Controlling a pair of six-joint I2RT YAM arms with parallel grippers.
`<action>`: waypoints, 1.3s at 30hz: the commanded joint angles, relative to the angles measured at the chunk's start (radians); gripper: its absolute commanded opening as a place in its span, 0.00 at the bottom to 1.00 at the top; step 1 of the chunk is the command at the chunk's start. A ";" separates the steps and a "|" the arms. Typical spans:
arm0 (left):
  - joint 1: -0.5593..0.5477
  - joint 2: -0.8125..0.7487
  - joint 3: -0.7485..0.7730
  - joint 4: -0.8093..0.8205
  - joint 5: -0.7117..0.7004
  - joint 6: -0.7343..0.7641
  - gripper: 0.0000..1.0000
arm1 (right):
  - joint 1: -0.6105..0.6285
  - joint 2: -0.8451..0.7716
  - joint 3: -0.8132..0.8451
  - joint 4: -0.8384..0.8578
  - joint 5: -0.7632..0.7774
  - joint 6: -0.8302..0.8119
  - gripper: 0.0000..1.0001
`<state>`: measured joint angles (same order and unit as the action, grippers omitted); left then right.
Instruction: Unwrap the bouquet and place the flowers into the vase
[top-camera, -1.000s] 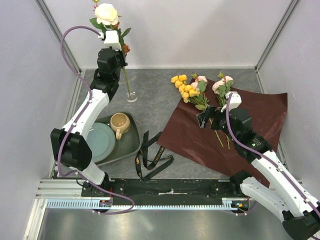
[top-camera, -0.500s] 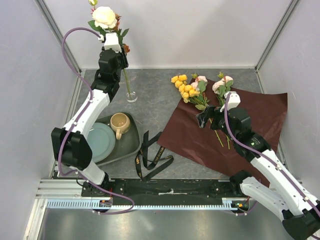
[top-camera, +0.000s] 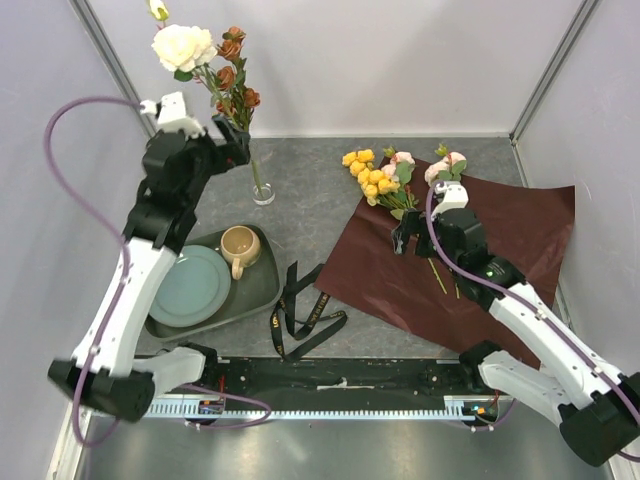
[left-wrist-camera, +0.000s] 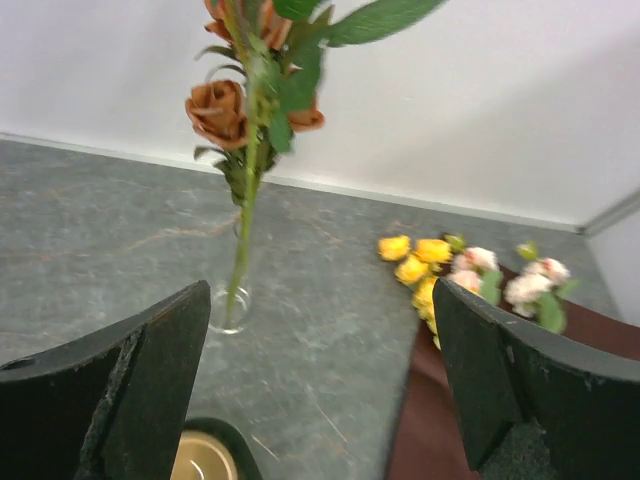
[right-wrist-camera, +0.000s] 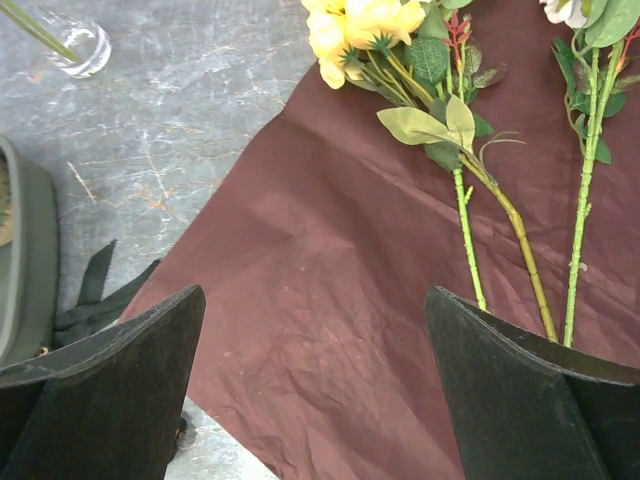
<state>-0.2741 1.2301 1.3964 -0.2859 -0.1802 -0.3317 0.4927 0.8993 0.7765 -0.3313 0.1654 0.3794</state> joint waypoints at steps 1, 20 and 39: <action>0.004 -0.181 -0.126 -0.082 0.151 -0.130 0.97 | 0.001 0.055 0.058 0.012 0.069 -0.019 0.98; -0.033 -0.327 -0.551 0.056 0.802 -0.214 0.70 | -0.350 0.504 0.106 0.044 0.198 0.050 0.75; -0.125 -0.276 -0.482 -0.024 0.754 -0.092 0.70 | -0.433 0.693 0.087 0.189 0.262 -0.033 0.50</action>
<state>-0.3946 0.9623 0.8612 -0.2958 0.5705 -0.4900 0.0589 1.6489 0.8577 -0.1879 0.3809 0.3622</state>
